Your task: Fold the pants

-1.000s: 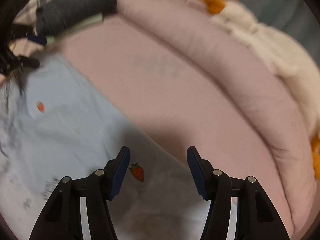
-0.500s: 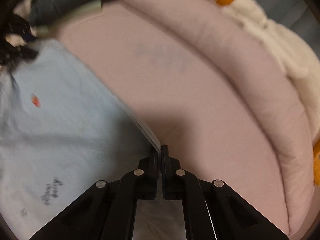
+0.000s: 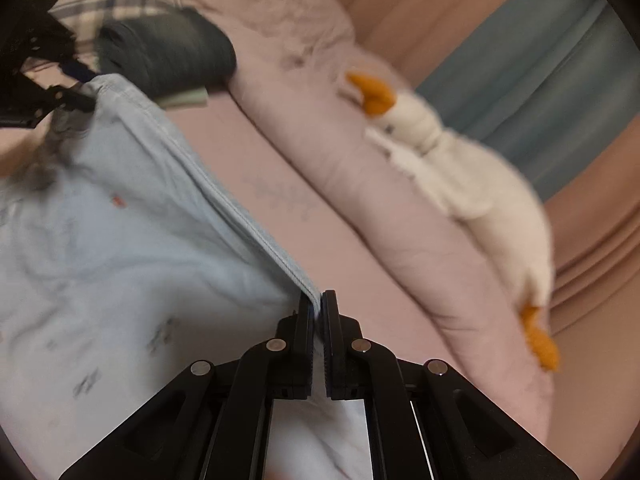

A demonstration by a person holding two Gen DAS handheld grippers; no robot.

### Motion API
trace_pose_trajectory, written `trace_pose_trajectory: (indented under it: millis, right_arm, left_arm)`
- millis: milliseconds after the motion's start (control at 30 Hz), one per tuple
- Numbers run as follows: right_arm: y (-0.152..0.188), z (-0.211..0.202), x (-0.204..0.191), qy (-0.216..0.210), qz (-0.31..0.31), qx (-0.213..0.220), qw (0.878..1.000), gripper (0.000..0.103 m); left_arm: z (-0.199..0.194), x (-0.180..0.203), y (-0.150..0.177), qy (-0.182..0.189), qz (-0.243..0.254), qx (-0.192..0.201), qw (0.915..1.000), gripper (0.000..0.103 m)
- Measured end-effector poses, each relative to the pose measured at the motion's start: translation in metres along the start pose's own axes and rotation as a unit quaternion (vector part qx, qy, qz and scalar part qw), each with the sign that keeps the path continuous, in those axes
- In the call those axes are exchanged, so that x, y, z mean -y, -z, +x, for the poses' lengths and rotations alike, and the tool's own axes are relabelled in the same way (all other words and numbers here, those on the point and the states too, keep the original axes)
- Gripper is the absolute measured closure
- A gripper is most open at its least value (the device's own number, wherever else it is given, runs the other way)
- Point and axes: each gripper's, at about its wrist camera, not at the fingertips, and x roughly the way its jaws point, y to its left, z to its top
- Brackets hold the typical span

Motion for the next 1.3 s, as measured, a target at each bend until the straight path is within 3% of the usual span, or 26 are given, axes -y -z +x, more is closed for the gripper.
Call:
trace_pose_trajectory:
  millis: [133, 267, 333, 433, 533, 633, 700, 767, 867, 900, 967, 1000, 1100, 1167, 1233, 1300]
  right_arm:
    - [0.026, -0.059, -0.012, 0.004, -0.019, 0.027, 0.999, 0.101]
    - [0.071, -0.092, -0.050, -0.024, -0.036, 0.021, 0.999, 0.101]
    - [0.098, -0.094, -0.080, -0.035, -0.058, 0.004, 0.998, 0.101]
    - [0.128, -0.088, -0.112, -0.052, -0.078, -0.021, 0.995, 0.101]
    - [0.150, -0.078, -0.144, -0.044, -0.112, -0.044, 0.992, 0.101]
    - [0.156, -0.066, -0.155, -0.045, -0.106, -0.064, 0.991, 0.101]
    - [0.161, -0.069, -0.159, -0.042, -0.103, -0.066, 0.992, 0.101]
    - [0.164, -0.080, -0.157, -0.043, -0.085, -0.069, 0.993, 0.099]
    - [0.157, -0.101, -0.129, -0.081, 0.008, -0.055, 0.995, 0.097]
    - [0.154, -0.110, -0.116, -0.100, 0.054, -0.037, 0.993, 0.096]
    - [0.154, -0.119, -0.100, -0.140, 0.127, -0.008, 0.982, 0.096]
    - [0.153, -0.118, -0.093, -0.150, 0.159, 0.001, 0.976, 0.095]
    - [0.155, -0.086, -0.098, -0.154, 0.206, -0.037, 0.966, 0.095]
    - [0.165, -0.055, -0.116, -0.176, 0.207, -0.097, 0.957, 0.095]
    - [0.168, -0.058, -0.114, -0.179, 0.214, -0.071, 0.958, 0.095]
    - [0.171, -0.063, -0.094, -0.219, 0.258, -0.075, 0.938, 0.095]
  left_arm:
    - [-0.051, 0.034, 0.040, -0.040, 0.063, 0.048, 0.9961, 0.080]
    - [-0.073, 0.068, 0.099, -0.066, 0.117, 0.059, 0.9892, 0.080]
    - [-0.065, 0.081, 0.124, -0.065, 0.131, 0.054, 0.9877, 0.080]
    - [-0.059, 0.112, 0.159, -0.089, 0.183, 0.048, 0.9778, 0.080]
    - [-0.049, 0.135, 0.179, -0.121, 0.242, 0.047, 0.9616, 0.080]
    - [-0.050, 0.140, 0.186, -0.126, 0.265, 0.049, 0.9548, 0.077]
    - [-0.056, 0.138, 0.188, -0.125, 0.265, 0.051, 0.9547, 0.075]
    - [-0.062, 0.127, 0.187, -0.119, 0.249, 0.040, 0.9604, 0.070]
    - [-0.087, 0.109, 0.178, -0.072, 0.170, 0.040, 0.9820, 0.068]
    - [-0.099, 0.102, 0.170, -0.045, 0.129, 0.051, 0.9893, 0.067]
    - [-0.109, 0.098, 0.154, -0.005, 0.064, 0.062, 0.9960, 0.054]
    - [-0.108, 0.098, 0.144, 0.016, 0.032, 0.064, 0.9973, 0.054]
    - [-0.095, 0.110, 0.109, 0.096, -0.061, 0.063, 0.9915, 0.054]
    - [-0.081, 0.126, 0.092, 0.134, -0.093, 0.053, 0.9852, 0.054]
    - [-0.067, 0.146, 0.078, 0.159, -0.109, 0.035, 0.9806, 0.054]
    - [-0.058, 0.160, 0.064, 0.188, -0.118, 0.029, 0.9745, 0.055]
